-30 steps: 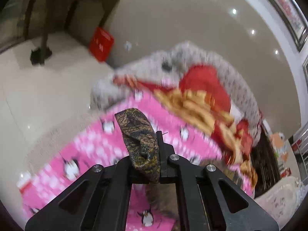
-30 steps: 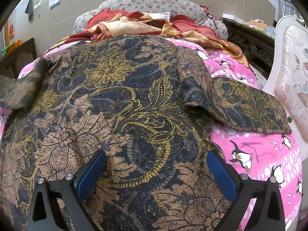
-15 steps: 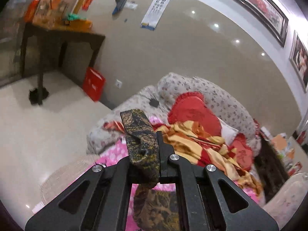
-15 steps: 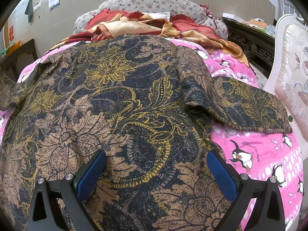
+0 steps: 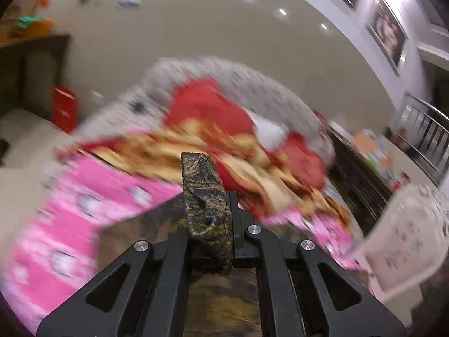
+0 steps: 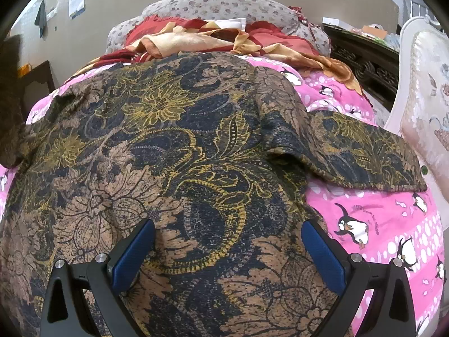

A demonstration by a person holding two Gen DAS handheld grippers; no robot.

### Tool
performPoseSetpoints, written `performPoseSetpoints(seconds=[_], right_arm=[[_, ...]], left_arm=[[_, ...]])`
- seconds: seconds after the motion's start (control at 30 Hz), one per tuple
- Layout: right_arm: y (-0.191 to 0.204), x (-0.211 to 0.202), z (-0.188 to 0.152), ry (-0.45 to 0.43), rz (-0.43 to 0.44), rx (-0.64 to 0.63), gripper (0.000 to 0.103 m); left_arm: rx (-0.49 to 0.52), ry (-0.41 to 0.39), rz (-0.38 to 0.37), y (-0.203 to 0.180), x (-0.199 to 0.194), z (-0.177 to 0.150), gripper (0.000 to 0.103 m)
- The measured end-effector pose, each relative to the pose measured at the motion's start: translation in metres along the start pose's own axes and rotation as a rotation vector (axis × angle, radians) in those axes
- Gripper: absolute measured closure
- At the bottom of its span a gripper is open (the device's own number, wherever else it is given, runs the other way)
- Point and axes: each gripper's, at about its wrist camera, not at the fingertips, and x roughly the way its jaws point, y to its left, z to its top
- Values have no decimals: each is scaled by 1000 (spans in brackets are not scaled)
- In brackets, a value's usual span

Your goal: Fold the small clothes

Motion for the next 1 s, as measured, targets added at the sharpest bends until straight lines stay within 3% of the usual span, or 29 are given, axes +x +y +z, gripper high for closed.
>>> performPoseSetpoints(seconds=[0.13, 0.3, 0.47, 0.67, 0.77, 0.83, 0.9, 0.97, 1.0], right_arm=[[-1, -1, 0, -1, 1, 4, 0], [-5, 0, 0, 4, 4, 26, 0], [-20, 0, 0, 9, 8, 111, 0], [-29, 1, 0, 19, 6, 167, 0], [-35, -10, 6, -18, -19, 186, 0], [-44, -20, 18, -87, -27, 186, 0], [-48, -26, 37, -158, -29, 166, 0], [-45, -26, 59, -185, 48, 123, 0], [-41, -21, 69, -173, 107, 98, 0]], left_arm=[[-11, 154, -103, -52, 77, -67, 101], [-6, 308, -168, -104, 147, -138, 101], [-7, 409, -288, -150, 187, -177, 101], [8, 535, -406, -174, 198, -195, 100], [37, 581, -403, -173, 183, -198, 99], [29, 588, -414, -162, 167, -200, 93], [13, 565, -423, -144, 147, -200, 72], [-26, 541, -409, -121, 129, -199, 59], [-34, 525, -403, -113, 121, -199, 59]])
